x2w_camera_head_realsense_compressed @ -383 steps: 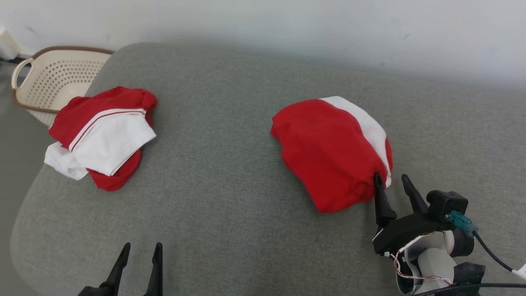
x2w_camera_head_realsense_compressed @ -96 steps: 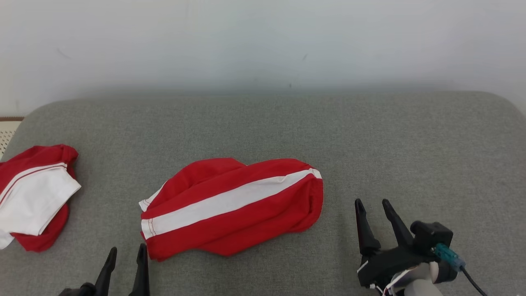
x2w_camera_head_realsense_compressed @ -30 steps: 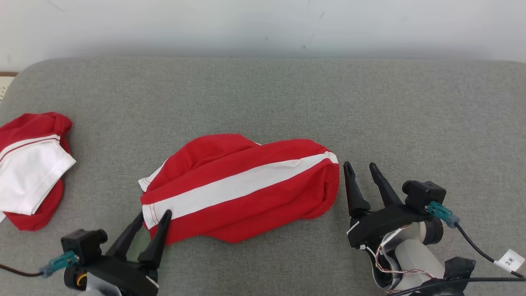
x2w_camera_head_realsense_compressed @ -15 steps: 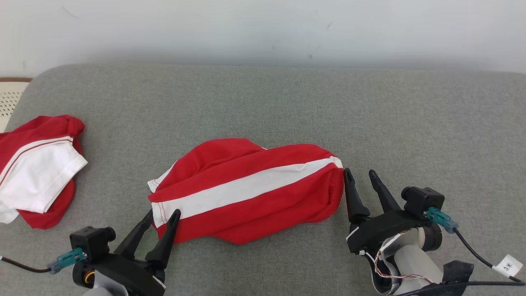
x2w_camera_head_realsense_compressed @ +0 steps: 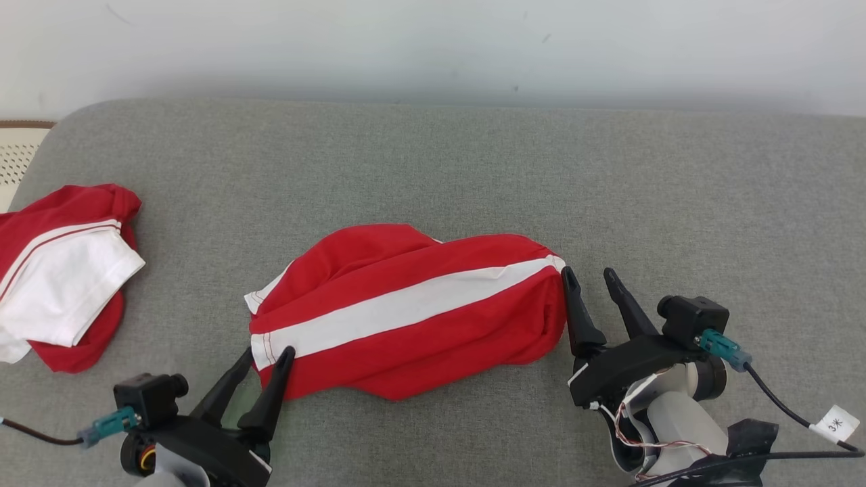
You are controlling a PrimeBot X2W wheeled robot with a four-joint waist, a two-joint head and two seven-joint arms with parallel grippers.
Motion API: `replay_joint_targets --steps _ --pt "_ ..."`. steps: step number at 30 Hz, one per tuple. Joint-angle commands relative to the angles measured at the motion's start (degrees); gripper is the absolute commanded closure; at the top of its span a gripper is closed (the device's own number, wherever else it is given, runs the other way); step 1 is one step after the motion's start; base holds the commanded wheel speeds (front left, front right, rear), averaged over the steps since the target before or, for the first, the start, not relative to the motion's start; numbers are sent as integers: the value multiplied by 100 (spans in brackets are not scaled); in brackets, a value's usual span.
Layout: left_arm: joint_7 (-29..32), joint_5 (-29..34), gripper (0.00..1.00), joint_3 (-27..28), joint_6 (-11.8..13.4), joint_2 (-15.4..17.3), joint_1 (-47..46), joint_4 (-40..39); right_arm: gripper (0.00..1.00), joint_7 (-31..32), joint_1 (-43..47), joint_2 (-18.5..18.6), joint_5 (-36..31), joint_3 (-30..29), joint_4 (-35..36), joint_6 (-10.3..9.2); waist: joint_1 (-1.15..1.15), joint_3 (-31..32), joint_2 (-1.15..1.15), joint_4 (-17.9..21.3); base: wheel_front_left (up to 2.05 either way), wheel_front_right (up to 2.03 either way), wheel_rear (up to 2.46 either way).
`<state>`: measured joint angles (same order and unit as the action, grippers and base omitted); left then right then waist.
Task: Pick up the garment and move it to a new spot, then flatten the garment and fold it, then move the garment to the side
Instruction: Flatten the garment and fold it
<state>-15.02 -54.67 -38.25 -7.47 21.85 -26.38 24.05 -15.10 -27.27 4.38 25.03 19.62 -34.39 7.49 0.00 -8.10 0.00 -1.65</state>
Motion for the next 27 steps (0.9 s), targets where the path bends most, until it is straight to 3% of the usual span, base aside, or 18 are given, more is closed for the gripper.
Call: replay_joint_targets --steps 1,12,19,27 --pt "-24 -56 0 -49 -2 55 -126 74 0 -7 -82 46 46 41 -26 0 0 -36 0 6 0 0 0" --pt "-24 -63 0 -48 -2 1 -290 64 0 -6 -419 117 728 469 -212 0 0 -165 0 -55 0 0 0" --pt "-24 50 0 68 -2 -43 -204 2 0 142 -340 155 1858 727 -146 0 0 -228 0 -77 0 0 0" --pt "-24 151 0 149 -2 -66 -174 -29 0 418 -470 516 2895 1065 153 0 0 -272 0 -47 0 0 0"
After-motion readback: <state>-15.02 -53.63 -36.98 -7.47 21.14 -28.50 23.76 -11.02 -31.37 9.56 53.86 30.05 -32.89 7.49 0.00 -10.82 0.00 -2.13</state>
